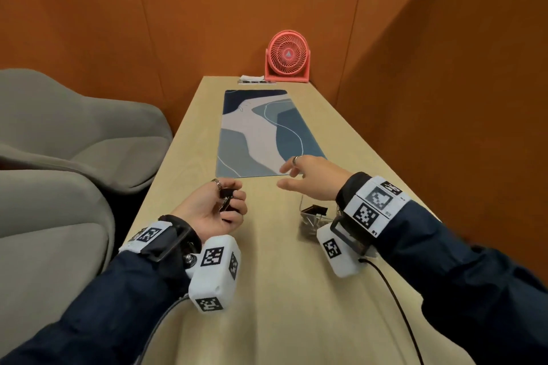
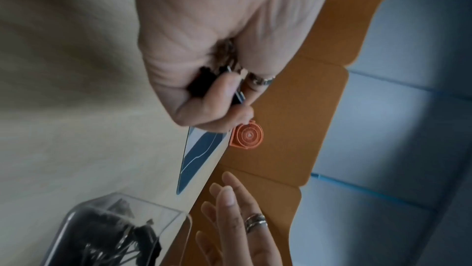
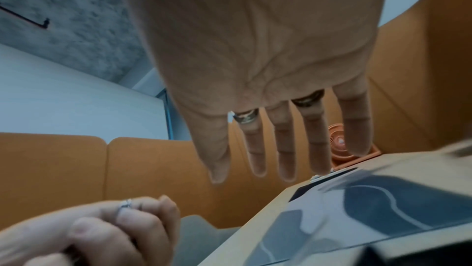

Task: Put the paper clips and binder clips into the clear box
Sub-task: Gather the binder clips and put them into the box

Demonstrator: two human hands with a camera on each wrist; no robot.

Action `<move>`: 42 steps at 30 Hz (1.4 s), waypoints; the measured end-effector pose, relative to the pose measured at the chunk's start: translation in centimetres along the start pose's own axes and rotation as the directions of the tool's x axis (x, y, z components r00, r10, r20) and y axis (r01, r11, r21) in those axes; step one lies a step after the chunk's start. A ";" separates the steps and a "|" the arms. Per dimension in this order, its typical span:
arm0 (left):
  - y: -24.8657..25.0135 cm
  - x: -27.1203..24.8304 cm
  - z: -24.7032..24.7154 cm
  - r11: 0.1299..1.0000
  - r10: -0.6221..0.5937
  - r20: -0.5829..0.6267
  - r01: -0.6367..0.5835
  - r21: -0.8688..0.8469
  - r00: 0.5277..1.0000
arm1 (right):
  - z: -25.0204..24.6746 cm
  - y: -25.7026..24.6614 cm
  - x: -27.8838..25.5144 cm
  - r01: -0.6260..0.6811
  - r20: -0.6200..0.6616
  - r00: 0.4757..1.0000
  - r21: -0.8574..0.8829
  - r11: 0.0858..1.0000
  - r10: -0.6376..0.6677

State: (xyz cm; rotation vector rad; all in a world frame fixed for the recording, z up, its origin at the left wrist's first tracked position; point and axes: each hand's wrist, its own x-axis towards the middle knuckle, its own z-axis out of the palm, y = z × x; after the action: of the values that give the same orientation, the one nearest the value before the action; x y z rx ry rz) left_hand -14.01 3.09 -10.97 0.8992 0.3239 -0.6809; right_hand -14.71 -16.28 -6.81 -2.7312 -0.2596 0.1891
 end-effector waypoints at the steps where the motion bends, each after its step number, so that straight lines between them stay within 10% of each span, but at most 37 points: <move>1: 0.0 0.0 0.8 0.998 -0.006 0.006 0.005 0.069 1.000 | -0.4 0.6 -0.4 -0.019 0.002 1.000 -0.008 1.000 0.019; 9: -0.5 0.4 7.3 0.861 -0.090 0.044 0.055 0.506 0.995 | -1.6 4.5 -2.7 -0.116 0.004 0.993 -0.046 0.992 0.116; 42: -2.0 3.3 12.6 0.569 -0.043 -0.039 0.057 0.821 0.998 | -0.3 8.1 -4.0 -0.189 0.146 0.972 0.013 0.982 0.185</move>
State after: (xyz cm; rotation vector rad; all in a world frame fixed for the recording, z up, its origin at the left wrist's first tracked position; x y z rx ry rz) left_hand -13.14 -9.26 -6.44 1.8133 0.0106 -0.8965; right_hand -17.27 -24.57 -9.35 -2.7167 -0.0379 0.4403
